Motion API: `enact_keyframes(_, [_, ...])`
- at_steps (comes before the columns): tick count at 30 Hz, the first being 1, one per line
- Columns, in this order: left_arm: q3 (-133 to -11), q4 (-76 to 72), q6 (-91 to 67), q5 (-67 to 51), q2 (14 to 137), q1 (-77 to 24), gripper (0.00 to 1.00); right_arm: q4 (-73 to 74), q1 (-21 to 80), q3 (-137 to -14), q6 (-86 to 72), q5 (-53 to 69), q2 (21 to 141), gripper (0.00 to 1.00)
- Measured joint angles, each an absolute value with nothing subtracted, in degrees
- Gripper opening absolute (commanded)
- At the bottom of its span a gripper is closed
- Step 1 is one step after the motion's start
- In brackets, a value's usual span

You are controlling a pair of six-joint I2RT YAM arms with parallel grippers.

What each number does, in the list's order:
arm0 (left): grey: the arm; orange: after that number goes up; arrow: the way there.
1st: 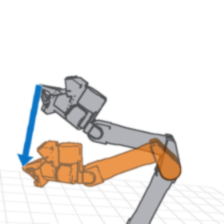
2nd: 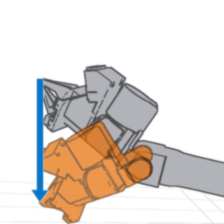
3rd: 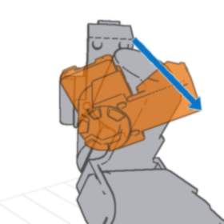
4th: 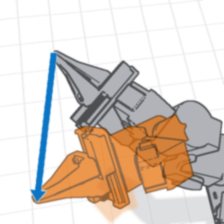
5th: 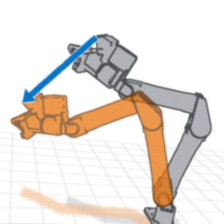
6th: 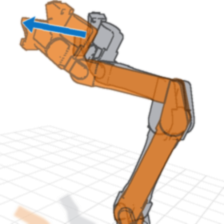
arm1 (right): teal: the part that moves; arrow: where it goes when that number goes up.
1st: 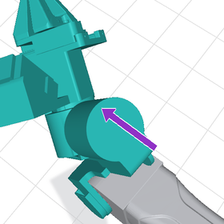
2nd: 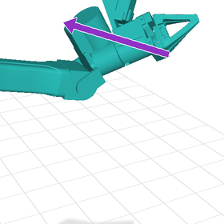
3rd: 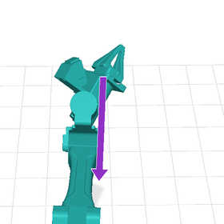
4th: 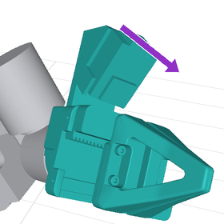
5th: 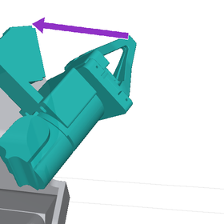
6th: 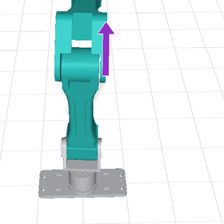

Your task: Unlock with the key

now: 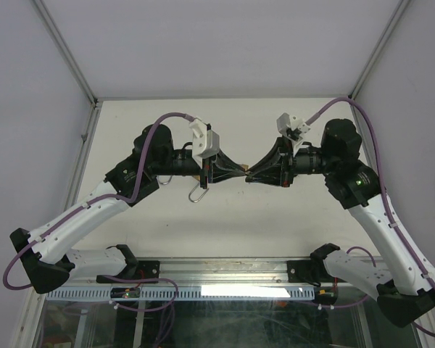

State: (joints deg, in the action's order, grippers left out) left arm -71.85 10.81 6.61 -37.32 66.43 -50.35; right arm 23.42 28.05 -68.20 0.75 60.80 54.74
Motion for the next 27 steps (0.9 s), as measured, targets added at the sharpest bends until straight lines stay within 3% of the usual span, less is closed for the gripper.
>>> enact_keyframes(10, [-70.43,8.45,3.84,-37.45,66.41,-50.33,0.0,21.78,28.05,-66.87,0.27,61.41,53.69,0.0])
enact_keyframes(11, [-70.35,8.36,3.62,-37.5,66.41,-50.33,0.0,21.63,28.03,-66.67,0.05,61.41,53.6,0.03])
enact_keyframes(14, [-70.35,8.34,3.57,-37.45,66.41,-50.33,0.0,22.15,27.94,-66.7,-0.05,60.66,53.54,0.5])
enact_keyframes(18, [-70.48,10.02,4.23,-35.03,66.43,-50.68,0.0,27.09,27.59,-68.69,0.45,59.09,53.89,0.79])
enact_keyframes(21, [-71.29,12.86,5.67,-31.53,66.72,-51.09,0.0,29.41,27.46,-71.13,-0.01,56.77,54.06,0.78])
enact_keyframes(24, [-72.53,15.55,7.33,-27.33,67.42,-52.34,0.0,30.81,27.44,-73.56,-1.76,53.21,54.06,0.63])
enact_keyframes(27, [-72.84,17.5,8.43,-23.7,67.51,-53.67,0.0,31.62,27.46,-75.29,-4.27,48.73,54.26,0.53])
